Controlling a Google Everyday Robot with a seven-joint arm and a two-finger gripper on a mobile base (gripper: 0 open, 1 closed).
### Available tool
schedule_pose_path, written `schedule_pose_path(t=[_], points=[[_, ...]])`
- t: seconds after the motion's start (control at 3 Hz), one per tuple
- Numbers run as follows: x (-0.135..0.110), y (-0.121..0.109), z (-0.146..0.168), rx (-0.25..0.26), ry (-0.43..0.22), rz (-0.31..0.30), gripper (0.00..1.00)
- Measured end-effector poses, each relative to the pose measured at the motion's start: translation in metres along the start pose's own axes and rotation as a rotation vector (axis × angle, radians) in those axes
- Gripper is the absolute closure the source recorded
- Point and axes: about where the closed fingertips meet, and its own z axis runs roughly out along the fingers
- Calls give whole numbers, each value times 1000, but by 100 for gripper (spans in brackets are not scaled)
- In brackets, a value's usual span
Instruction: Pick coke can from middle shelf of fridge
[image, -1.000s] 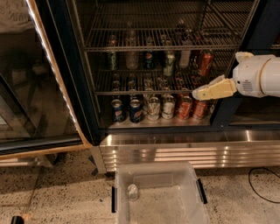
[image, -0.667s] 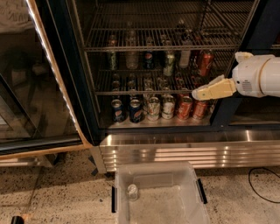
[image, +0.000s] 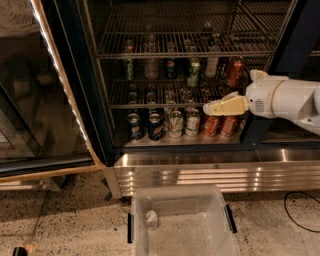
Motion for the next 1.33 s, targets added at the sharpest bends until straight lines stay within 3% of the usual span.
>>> schedule_pose_path(t=[0.67, 1.0, 1.33], points=[[41, -13, 71, 105, -138, 223, 0], [41, -22, 76, 146, -152, 238, 0], [41, -22, 76, 146, -152, 237, 0]])
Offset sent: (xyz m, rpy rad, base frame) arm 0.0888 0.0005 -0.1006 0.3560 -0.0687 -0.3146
